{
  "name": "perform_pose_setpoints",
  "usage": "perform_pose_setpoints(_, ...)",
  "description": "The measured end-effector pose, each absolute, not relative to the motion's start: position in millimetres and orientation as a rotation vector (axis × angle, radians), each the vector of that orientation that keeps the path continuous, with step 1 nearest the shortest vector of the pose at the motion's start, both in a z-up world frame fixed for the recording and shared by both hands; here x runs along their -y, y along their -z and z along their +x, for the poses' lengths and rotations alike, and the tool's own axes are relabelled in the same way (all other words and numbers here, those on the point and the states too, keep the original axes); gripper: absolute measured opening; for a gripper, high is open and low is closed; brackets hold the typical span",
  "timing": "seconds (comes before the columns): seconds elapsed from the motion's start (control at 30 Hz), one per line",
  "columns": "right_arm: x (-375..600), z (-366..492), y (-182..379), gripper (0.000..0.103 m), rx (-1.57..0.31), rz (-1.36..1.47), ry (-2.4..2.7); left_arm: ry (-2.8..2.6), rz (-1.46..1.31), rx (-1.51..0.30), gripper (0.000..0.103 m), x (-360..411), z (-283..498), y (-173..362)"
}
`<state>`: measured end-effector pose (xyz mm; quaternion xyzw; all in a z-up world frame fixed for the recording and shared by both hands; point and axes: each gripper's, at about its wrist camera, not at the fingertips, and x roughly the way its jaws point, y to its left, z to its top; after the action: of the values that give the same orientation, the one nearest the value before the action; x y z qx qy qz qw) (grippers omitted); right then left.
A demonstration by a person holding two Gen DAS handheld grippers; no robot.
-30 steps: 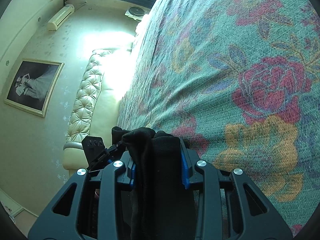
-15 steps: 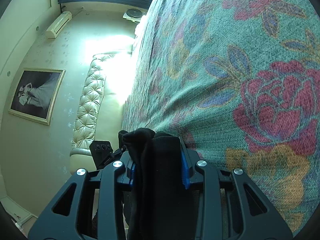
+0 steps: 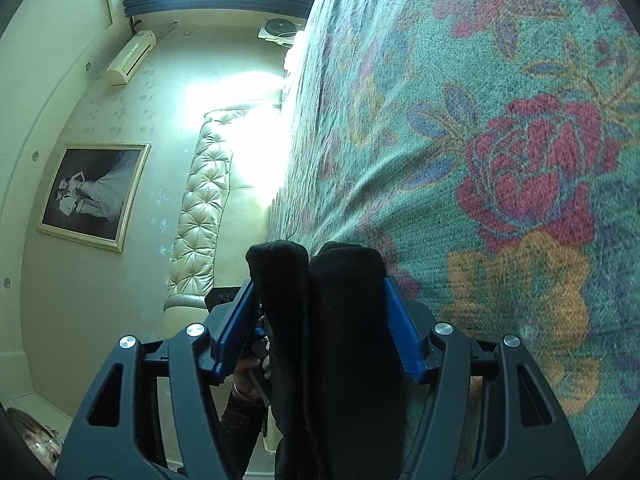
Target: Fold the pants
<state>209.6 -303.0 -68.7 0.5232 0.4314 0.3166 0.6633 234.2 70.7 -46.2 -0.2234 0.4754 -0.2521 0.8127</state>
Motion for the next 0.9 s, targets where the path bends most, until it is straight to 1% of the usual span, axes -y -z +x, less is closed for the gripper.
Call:
perform_pose_setpoints(0.1,307.2,192.0,67.8,0.064,-0.974,1.171,-0.714,0.527,-0.439,-1.014,0.073,-69.0,217.9,42.5)
perform_pose_setpoints(0.17,307.1,179.5,67.0,0.065,-0.976,1.160,-0.717,0.518,-0.388,-1.015,0.075,-64.5,205.6,41.1)
perform_pose_setpoints(0.2,306.9,173.3,66.2,0.065,-0.978,1.152,-0.717,0.512,-0.360,-1.009,0.081,-62.2,198.8,40.3)
perform_pose_setpoints(0.23,307.0,167.2,65.4,0.065,-0.978,1.143,-0.718,0.503,-0.334,-1.000,0.084,-60.1,191.8,39.4)
perform_pose_setpoints(0.3,307.5,156.3,64.0,0.066,-0.981,1.129,-0.716,0.478,-0.310,-0.985,0.085,-58.0,180.6,39.2)
perform_pose_setpoints(0.4,305.8,143.1,62.0,0.068,-0.988,1.114,-0.712,0.453,-0.362,-0.971,0.086,-63.8,170.4,42.0)
perform_pose_setpoints(0.47,303.9,134.1,60.9,0.072,-0.987,1.110,-0.714,0.447,-0.418,-0.979,0.086,-69.8,166.9,45.1)
perform_pose_setpoints(0.9,288.5,103.0,53.9,0.077,-0.998,1.059,-0.699,0.482,-0.468,-1.009,0.086,-73.6,127.9,44.1)
